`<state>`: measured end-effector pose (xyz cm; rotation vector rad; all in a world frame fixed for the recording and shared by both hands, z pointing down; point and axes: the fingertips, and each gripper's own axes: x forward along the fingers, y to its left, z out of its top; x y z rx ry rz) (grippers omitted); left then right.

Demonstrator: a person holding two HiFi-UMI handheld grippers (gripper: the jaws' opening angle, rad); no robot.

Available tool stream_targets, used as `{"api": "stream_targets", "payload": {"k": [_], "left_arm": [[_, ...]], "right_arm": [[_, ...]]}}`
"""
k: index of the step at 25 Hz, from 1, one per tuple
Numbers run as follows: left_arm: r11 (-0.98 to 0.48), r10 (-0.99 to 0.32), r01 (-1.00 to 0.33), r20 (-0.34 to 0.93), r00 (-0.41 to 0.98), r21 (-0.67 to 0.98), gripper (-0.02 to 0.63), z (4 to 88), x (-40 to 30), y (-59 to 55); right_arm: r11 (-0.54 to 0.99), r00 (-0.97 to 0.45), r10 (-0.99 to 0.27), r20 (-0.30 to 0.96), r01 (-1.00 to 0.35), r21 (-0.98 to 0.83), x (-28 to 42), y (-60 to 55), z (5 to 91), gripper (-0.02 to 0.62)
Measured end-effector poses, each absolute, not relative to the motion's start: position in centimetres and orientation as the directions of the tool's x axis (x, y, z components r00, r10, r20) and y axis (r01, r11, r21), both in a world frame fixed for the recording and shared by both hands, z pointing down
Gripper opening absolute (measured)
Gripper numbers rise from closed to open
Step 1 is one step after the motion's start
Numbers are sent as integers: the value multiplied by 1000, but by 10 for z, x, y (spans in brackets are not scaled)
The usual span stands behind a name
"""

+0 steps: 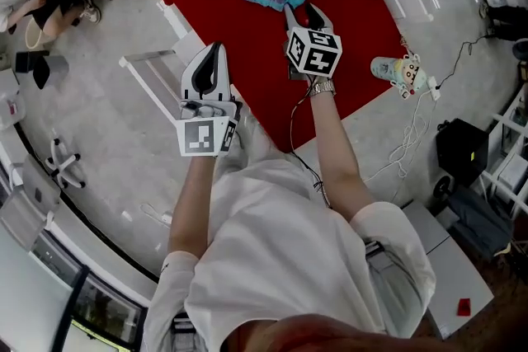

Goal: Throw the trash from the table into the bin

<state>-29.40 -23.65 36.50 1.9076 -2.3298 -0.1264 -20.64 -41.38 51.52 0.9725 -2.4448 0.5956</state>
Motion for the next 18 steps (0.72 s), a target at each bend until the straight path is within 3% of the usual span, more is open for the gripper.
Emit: {"api": "stream_targets", "payload": {"k": [13, 14, 16, 18], "left_arm": [[225, -973, -962, 95, -212, 153, 5, 397, -310, -277], [229, -971, -961, 99, -216, 155, 5, 400, -312, -277], [236, -970, -959, 102, -222, 159, 5, 402, -314, -274], [237, -970, -958, 100, -223, 160, 5, 403, -314, -270]], "right_arm": [[653, -595, -451, 665, -728, -209, -223, -447, 604, 235], [655, -589, -455, 668, -729, -197, -223, -448, 605, 213], [652, -580, -481, 657, -738, -173, -222, -449, 601, 39], [649, -584, -502, 638, -742, -169, -222, -448, 592, 8]]}}
